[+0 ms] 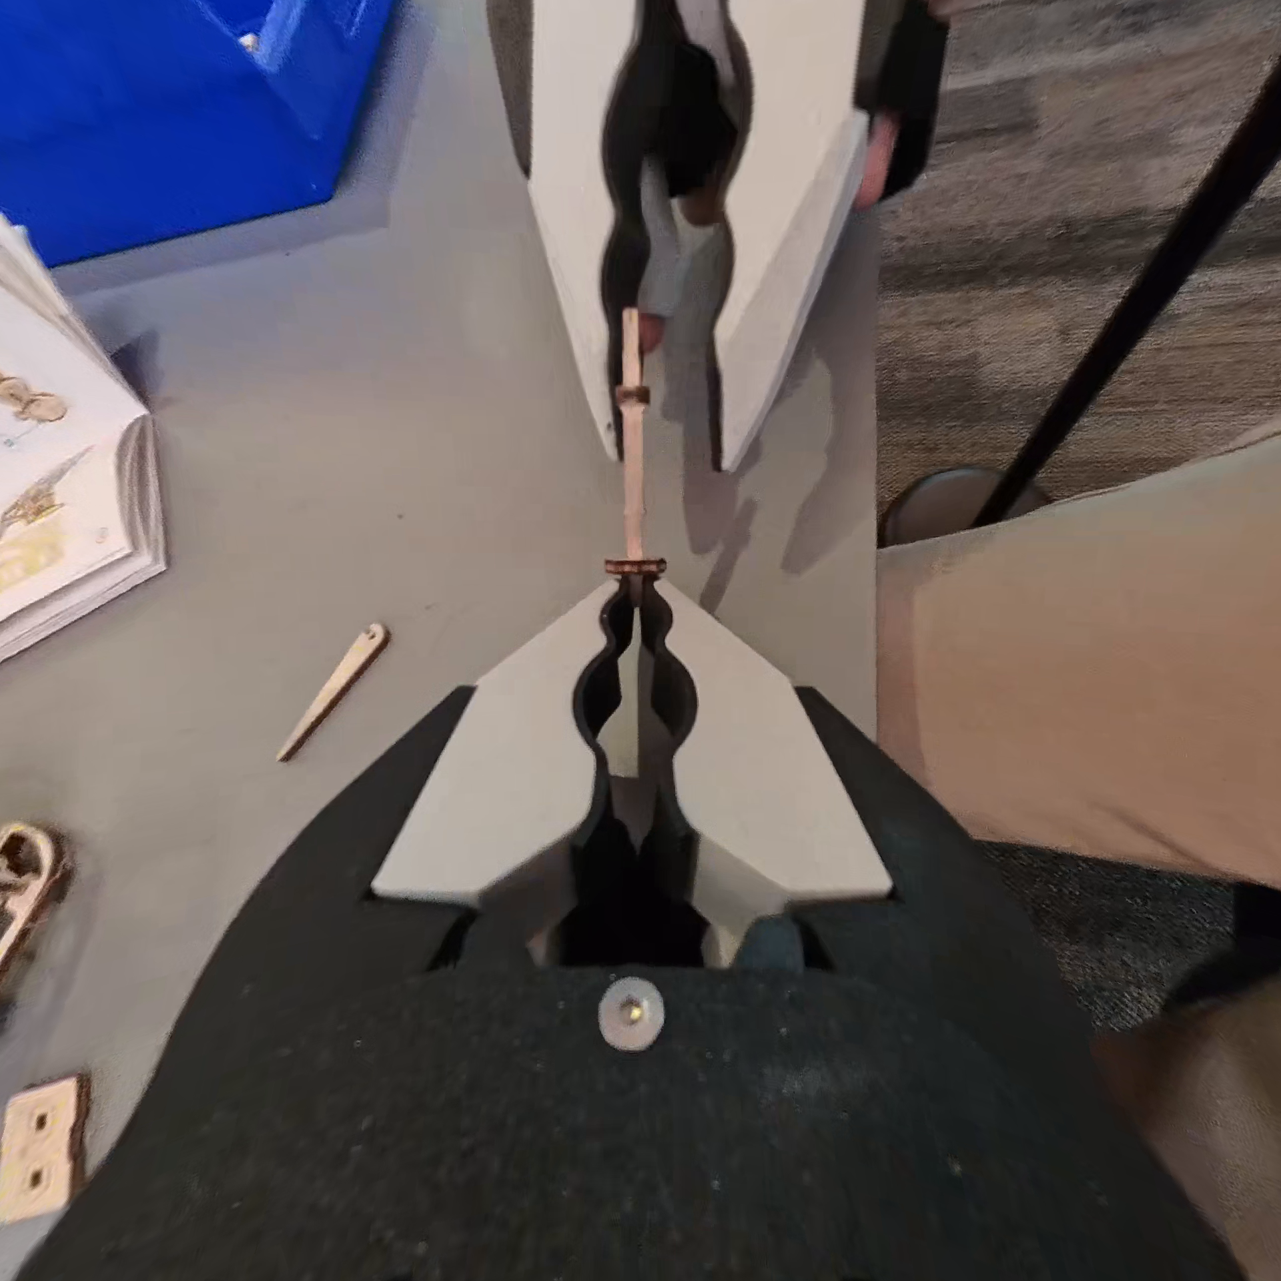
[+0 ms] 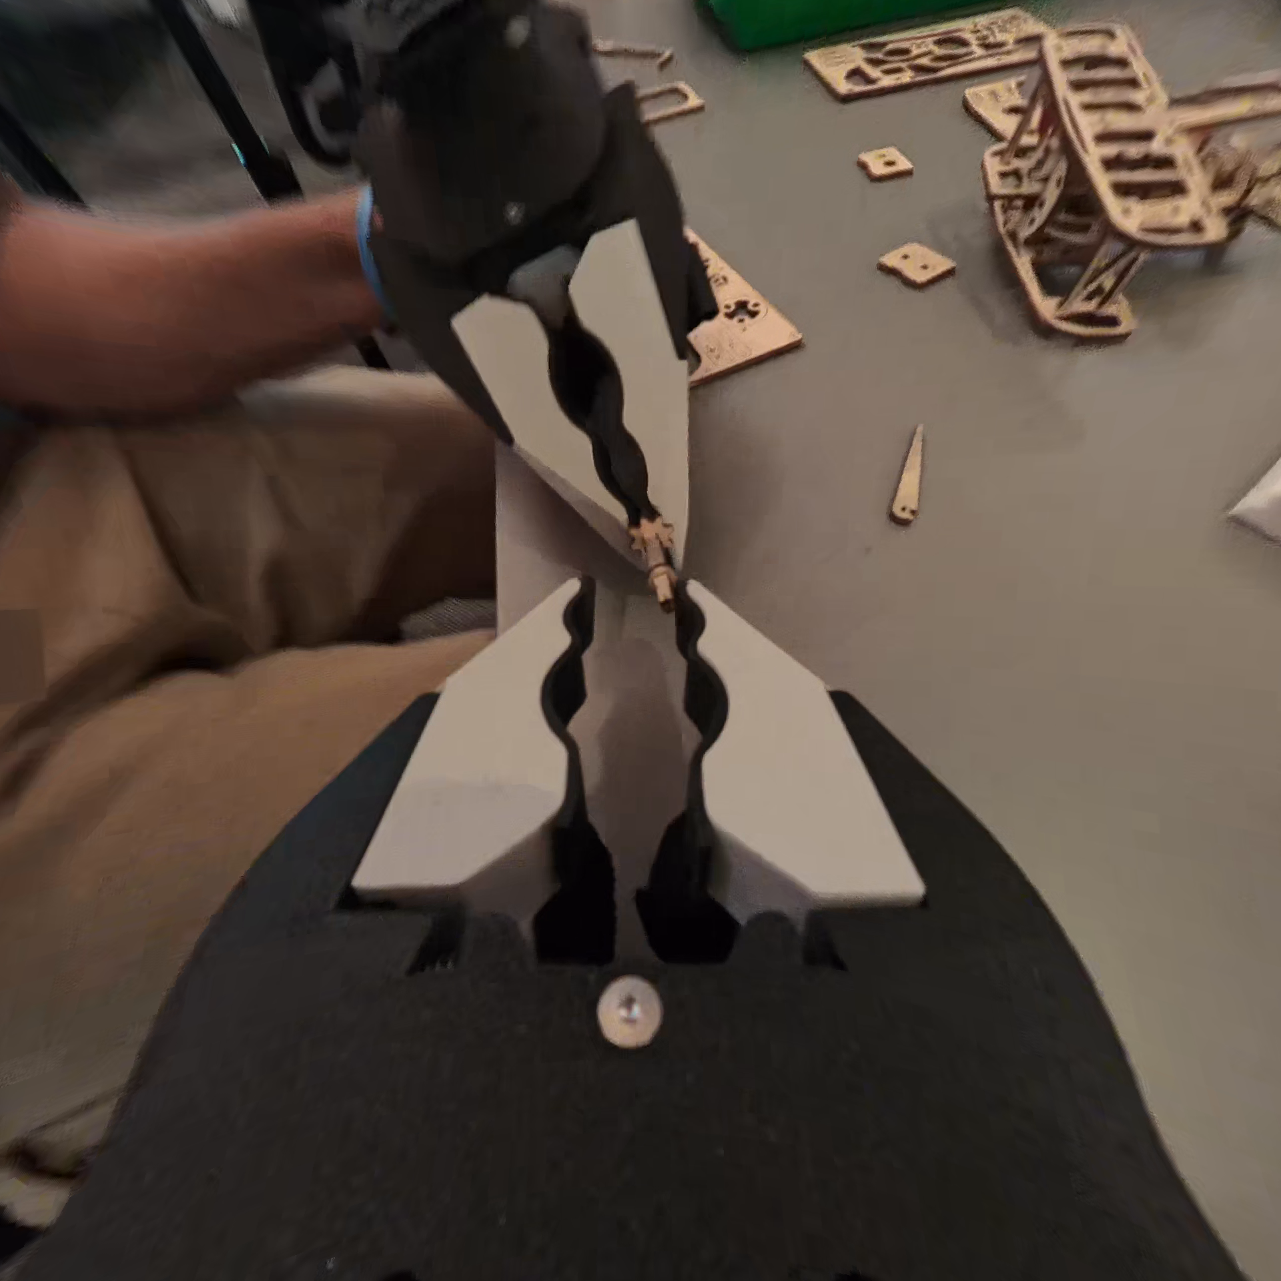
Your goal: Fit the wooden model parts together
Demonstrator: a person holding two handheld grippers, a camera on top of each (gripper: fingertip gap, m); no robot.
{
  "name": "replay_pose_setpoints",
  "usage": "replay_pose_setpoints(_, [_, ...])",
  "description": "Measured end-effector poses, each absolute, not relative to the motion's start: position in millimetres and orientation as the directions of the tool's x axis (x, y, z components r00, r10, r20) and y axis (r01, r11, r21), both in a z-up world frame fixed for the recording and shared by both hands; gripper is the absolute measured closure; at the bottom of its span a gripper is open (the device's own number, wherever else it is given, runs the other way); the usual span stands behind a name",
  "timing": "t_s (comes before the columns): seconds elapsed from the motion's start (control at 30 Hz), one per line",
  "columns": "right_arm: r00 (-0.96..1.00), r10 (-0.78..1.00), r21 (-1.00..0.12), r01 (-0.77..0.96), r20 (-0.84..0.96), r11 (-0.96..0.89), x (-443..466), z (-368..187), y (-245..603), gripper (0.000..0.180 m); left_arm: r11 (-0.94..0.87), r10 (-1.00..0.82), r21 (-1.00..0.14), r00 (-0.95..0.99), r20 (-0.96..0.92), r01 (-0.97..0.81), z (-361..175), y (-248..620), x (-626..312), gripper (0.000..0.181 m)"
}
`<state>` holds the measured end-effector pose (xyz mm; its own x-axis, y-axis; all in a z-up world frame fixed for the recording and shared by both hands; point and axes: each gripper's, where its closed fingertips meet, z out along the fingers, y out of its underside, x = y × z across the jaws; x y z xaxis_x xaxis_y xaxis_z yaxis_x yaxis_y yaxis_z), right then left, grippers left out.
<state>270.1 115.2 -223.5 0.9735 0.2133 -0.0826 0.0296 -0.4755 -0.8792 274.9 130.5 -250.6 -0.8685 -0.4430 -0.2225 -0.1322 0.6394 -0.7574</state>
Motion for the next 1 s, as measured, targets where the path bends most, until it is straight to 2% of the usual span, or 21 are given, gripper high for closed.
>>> replay_pose_setpoints(0.1, [0.975,0.207,-0.862,0.176,0.084,-0.475,270.9,-225.7,113.8,0.165,0.685,-0.387,-0.718,-0.897,-0.214,-0.124,-260.4,127.2,268.8,0.180])
replay_pose_setpoints(0.27, [0.947,0.320,-0.858,0.159,-0.007,-0.489,260.7,-231.8,116.3,0.161,0.688,-0.359,-0.720,-0.905,-0.228,-0.091,-259.5,123.7,268.0,0.181])
replay_pose_setpoints(0.4, [0.939,0.340,-0.853,0.224,0.059,-0.471,262.8,-232.8,120.9,0.174,0.690,-0.346,-0.718,-0.913,-0.216,-0.092,-260.4,122.9,266.1,0.181])
replay_pose_setpoints(0.63, [0.930,0.340,-0.820,0.300,0.138,-0.487,266.2,-240.5,118.1,0.174,0.678,-0.347,-0.725,-0.922,-0.170,-0.122,-260.4,122.8,265.7,0.181])
replay_pose_setpoints(1.0, [0.934,0.353,-0.844,0.231,0.054,-0.483,264.6,-235.1,118.1,0.176,0.685,-0.334,-0.722,-0.924,-0.187,-0.101,-260.4,119.5,266.0,0.181])
